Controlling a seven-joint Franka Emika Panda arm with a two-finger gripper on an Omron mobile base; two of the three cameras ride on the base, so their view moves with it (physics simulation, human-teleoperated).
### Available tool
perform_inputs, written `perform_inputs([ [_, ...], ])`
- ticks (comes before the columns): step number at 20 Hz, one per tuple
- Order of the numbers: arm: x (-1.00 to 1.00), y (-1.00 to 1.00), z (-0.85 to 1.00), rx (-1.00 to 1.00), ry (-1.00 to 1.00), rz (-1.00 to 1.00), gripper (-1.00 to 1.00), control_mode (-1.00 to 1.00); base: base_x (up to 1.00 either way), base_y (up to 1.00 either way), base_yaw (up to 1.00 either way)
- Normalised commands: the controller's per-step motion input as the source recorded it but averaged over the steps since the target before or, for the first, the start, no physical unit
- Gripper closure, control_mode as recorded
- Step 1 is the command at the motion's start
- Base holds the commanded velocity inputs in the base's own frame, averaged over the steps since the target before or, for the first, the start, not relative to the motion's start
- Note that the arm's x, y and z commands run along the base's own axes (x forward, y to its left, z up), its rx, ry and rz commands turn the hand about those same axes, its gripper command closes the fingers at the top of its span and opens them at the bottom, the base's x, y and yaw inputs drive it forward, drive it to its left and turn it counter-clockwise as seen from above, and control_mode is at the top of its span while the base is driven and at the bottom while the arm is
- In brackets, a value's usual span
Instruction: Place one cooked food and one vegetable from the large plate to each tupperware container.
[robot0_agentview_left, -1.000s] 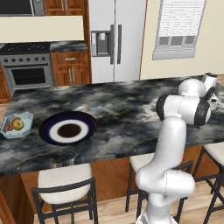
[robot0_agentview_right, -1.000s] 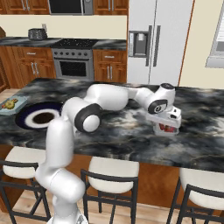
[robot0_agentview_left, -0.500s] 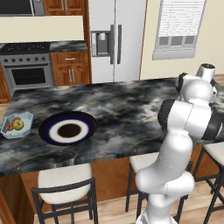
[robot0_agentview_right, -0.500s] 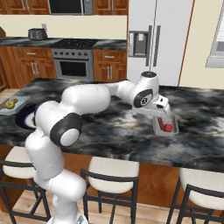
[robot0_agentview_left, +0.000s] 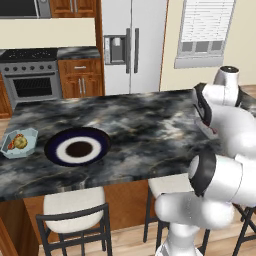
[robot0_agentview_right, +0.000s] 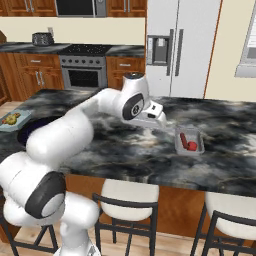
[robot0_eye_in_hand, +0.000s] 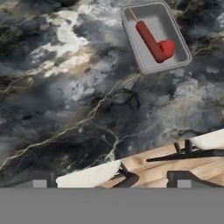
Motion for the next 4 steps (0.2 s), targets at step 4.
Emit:
perform_inputs([
  [4,-0.72,1.0,0.19,-0.03,-0.34,0.0,-1.0,-1.0,0.0,0.0,0.0],
])
